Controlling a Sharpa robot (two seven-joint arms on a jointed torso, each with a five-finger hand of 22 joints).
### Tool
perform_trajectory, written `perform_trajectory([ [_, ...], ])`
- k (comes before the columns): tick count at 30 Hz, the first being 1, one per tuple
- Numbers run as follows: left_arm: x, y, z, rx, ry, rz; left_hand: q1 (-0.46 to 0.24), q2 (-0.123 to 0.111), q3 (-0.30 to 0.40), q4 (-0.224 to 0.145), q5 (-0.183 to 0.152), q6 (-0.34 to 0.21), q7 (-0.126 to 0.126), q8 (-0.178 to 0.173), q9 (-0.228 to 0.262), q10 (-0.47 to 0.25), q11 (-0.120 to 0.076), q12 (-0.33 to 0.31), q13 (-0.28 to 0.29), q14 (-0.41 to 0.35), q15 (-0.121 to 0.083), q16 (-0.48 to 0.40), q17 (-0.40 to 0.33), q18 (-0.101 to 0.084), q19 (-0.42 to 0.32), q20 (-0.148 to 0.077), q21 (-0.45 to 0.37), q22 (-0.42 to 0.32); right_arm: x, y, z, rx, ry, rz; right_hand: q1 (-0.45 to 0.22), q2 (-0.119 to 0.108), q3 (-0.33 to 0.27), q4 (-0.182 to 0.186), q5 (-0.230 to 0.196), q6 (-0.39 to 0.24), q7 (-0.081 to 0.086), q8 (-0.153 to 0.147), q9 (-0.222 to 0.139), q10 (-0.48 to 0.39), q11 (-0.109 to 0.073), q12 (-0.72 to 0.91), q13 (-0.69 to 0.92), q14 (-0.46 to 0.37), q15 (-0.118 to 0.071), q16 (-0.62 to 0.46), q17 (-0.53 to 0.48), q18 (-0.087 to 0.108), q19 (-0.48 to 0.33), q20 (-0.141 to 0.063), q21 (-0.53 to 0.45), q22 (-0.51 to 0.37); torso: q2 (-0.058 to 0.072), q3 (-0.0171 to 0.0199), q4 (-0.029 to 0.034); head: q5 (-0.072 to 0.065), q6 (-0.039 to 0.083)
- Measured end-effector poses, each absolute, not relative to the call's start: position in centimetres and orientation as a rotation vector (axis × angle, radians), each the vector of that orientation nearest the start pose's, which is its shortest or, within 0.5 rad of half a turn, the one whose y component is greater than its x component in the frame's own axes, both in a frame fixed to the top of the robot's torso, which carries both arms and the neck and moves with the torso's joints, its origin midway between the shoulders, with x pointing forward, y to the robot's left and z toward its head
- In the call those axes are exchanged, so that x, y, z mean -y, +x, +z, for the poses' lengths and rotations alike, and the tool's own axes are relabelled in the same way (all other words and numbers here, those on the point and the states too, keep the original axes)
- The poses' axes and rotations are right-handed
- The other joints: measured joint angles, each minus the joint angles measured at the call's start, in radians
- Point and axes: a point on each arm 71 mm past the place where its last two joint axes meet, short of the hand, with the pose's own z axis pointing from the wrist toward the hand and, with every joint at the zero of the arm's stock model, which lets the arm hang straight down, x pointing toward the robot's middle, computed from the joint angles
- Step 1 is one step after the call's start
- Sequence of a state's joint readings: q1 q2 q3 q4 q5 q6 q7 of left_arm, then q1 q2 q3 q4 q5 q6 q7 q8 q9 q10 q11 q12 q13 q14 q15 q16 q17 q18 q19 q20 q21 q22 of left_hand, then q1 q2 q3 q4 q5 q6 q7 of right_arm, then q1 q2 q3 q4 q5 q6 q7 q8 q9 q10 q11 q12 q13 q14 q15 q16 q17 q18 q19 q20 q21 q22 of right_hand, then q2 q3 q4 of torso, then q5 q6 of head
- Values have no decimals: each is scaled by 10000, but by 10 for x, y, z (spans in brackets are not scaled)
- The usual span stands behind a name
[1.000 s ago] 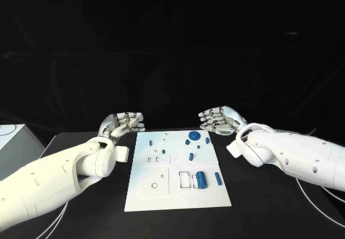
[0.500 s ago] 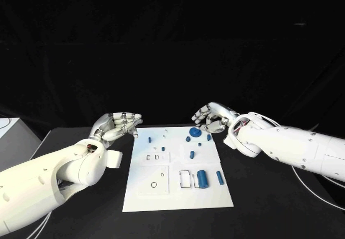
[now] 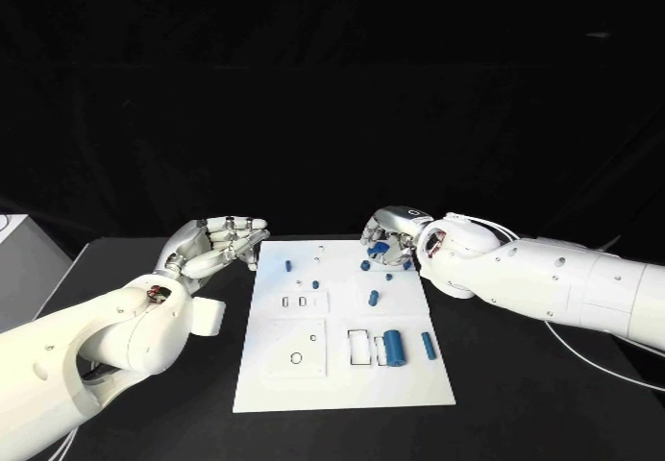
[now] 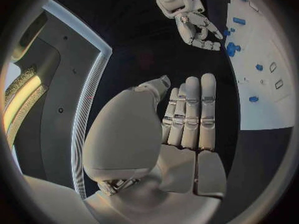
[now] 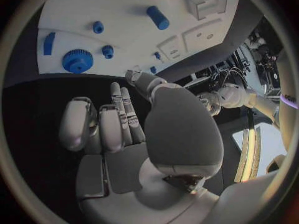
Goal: Assemble the parts on the task board
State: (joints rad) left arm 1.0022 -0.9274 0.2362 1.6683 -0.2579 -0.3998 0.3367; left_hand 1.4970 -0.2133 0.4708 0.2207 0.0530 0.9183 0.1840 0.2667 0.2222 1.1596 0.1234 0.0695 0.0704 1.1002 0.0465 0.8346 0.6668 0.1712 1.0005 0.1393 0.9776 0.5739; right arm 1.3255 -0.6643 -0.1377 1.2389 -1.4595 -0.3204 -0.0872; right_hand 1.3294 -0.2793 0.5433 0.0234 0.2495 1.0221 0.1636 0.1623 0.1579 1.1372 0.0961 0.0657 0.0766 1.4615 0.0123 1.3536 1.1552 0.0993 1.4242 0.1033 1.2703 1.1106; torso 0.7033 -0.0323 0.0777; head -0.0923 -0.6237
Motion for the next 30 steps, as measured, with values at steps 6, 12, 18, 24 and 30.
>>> perform_trajectory([
  [6, -218, 463, -150, -13288, -9677, -15287, 0, 0, 0, 0, 0, -36, -36, 0, -1, -35, -36, 0, 0, 0, 0, 49, 5, -4, 0, 0, 0, 10, 194, 550, -169, -16307, -2475, 4253, 0, 0, -233, 39, -43, -73, -73, 0, 33, -114, -3, 0, 35, 36, -36, 41, 25, 2, 48, 24, 52, 72, 113, -35, 84, -94, 11],
  [12, -219, 462, -148, -13285, -9615, -15297, -28, -28, 0, 0, 0, -72, 0, 0, -2, -72, 1, 0, 0, 1, 1, 49, 9, -6, -36, 37, 39, 25, 193, 553, -171, -16448, -2700, 3695, 0, 0, -468, 89, -81, -124, -124, -42, 56, -162, -21, 0, 96, 36, -36, 96, 25, 2, 84, -12, 51, 98, 226, -58, 142, -131, 48],
  [18, -220, 461, -147, -13285, -9588, -15289, -39, -40, -1, 0, 0, -71, 1, 1, -2, -71, 1, 0, 1, 1, 1, 49, 21, -8, -36, 37, 39, 25, 194, 554, -173, -16606, -2850, 3337, 0, 0, -468, 89, -81, -124, -123, -42, 56, -162, -21, 0, 111, 36, -36, 96, 15, 2, 83, -12, 51, 97, 307, -64, 191, -160, 55],
  [24, -222, 461, -147, -13278, -9580, -15238, -39, -40, -1, 0, 0, -71, 0, 1, -3, -71, 1, 0, 1, -35, 38, 93, 21, -10, -36, 37, 39, 43, 197, 555, -175, -16734, -2931, 2981, 0, 0, -493, 114, -81, -124, -123, -42, 72, -161, -21, 0, 140, 35, -36, 96, 15, 2, 83, -12, 50, 96, 360, -66, 225, -185, 42],
  [30, -223, 461, -146, -13268, -9578, -15209, -39, -40, -1, 0, 0, -90, 20, -35, -3, -107, 36, 0, 1, -35, 38, 93, 30, -11, -36, 37, 77, 42, 196, 555, -175, -16791, -3029, 2874, 31, 31, -520, 141, -52, -124, -123, -42, 117, -161, -20, 1, 202, 35, -36, 135, 15, 4, 83, -12, 116, 134, 414, -72, 243, -187, 57],
])
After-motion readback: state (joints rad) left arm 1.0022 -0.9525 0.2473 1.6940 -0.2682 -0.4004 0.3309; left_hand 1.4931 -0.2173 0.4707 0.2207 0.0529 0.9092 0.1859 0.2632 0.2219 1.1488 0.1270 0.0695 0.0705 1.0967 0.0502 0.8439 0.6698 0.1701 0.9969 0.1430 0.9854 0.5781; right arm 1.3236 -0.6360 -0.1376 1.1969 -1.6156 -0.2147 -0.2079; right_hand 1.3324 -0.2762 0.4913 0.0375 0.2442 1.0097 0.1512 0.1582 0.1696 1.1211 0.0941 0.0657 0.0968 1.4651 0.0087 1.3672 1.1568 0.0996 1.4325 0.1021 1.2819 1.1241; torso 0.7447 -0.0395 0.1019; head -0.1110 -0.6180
